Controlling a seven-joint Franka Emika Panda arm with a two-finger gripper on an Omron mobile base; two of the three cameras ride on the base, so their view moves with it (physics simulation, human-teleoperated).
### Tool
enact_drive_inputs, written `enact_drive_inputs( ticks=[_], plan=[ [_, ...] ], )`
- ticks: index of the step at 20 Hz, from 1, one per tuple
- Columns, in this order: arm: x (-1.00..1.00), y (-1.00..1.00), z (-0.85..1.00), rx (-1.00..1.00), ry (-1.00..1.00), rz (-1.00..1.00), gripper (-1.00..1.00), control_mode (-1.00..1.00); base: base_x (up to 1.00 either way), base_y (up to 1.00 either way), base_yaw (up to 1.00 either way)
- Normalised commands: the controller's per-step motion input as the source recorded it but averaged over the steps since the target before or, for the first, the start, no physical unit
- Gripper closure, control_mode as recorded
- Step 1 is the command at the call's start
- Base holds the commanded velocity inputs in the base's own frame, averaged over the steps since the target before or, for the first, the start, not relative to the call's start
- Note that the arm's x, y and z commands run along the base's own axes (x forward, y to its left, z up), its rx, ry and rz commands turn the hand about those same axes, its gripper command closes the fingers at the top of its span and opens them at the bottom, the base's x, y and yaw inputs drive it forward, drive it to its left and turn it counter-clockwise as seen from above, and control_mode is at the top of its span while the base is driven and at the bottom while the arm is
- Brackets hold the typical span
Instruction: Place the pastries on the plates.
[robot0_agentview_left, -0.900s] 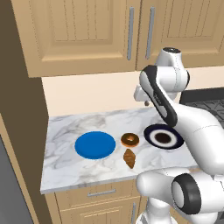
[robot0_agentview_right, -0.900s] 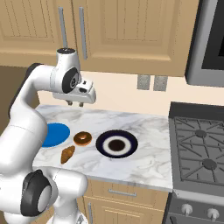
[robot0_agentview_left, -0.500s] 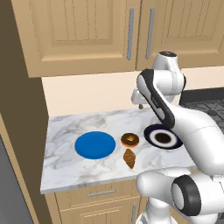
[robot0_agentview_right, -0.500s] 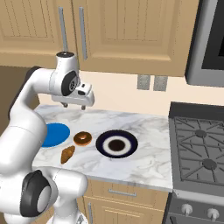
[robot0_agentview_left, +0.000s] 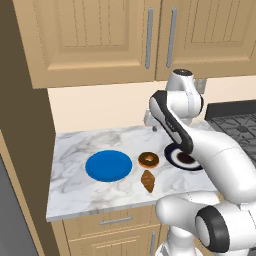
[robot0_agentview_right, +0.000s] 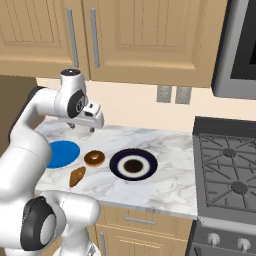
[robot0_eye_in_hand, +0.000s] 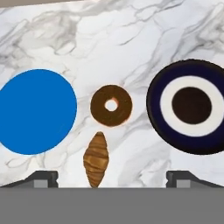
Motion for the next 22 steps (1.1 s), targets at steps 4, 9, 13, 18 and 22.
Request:
enact_drive_inputs(
  ticks=[4, 9, 13, 18, 22],
  plan=[
    [-0.05, 0.33, -0.48, 0.0, 0.12, -0.08, -1.0, -1.0, 0.0, 0.0, 0.0],
    [-0.28, 0.2, -0.39, 0.0, 0.18, -0.08, -1.0, -1.0, 0.0, 0.0, 0.0],
    [-0.25, 0.05, -0.55, 0.0, 0.18, -0.1, -1.0, -1.0, 0.0, 0.0, 0.0],
    [-0.17, 0.02, -0.52, -0.01, 0.12, -0.03, -1.0, -1.0, 0.0, 0.0, 0.0],
    [0.0, 0.13, -0.51, 0.0, 0.06, -0.01, -1.0, -1.0, 0.0, 0.0, 0.0]
  ],
)
